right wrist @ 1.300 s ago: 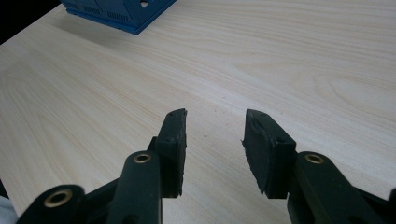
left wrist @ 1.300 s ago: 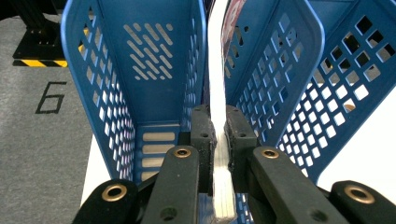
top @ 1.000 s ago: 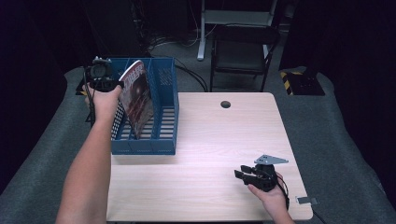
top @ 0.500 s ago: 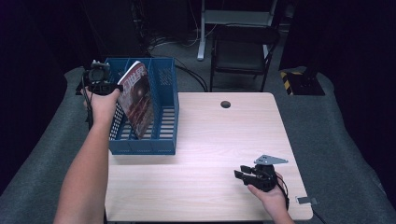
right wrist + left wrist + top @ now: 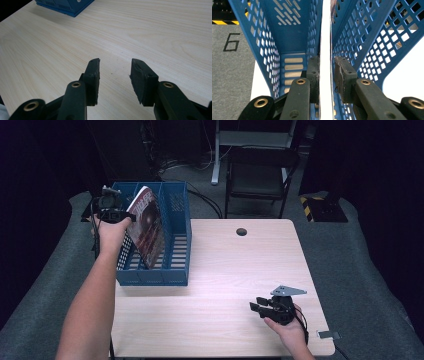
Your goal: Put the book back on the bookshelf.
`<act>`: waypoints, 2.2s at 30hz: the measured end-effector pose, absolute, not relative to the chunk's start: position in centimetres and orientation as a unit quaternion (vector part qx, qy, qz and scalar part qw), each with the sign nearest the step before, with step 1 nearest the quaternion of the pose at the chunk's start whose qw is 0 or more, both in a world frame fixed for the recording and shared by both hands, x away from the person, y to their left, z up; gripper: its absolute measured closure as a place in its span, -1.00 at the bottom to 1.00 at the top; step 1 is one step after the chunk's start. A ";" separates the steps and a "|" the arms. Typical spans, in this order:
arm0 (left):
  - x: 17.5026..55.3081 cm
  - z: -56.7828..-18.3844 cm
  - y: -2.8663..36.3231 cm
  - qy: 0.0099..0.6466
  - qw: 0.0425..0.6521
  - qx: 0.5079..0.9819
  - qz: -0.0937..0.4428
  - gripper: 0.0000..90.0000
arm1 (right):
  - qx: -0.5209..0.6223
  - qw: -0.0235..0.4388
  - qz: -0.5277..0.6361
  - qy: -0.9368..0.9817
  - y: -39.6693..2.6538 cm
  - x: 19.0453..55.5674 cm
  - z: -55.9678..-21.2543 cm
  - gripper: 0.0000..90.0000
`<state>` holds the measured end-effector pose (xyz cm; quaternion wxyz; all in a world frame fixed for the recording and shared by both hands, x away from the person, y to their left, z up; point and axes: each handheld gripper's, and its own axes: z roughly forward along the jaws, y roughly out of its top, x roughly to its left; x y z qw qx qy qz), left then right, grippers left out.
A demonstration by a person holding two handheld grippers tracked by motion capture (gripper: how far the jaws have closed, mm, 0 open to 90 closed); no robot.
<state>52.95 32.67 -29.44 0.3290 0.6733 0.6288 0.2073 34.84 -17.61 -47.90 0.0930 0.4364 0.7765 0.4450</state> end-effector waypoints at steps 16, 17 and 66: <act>52.8 -29.3 32.5 0.630 0.336 0.669 0.209 0.25 | 0.437 0.092 0.444 0.777 -17.7 34.8 -47.9 0.31; 52.8 -29.3 32.5 0.630 0.336 0.669 0.209 0.20 | 0.437 0.092 0.444 0.777 -17.7 34.8 -47.9 0.31; 49.5 -25.2 33.9 0.619 0.333 0.682 0.201 -0.17 | 0.430 0.080 0.444 0.782 -16.9 35.5 -48.3 0.24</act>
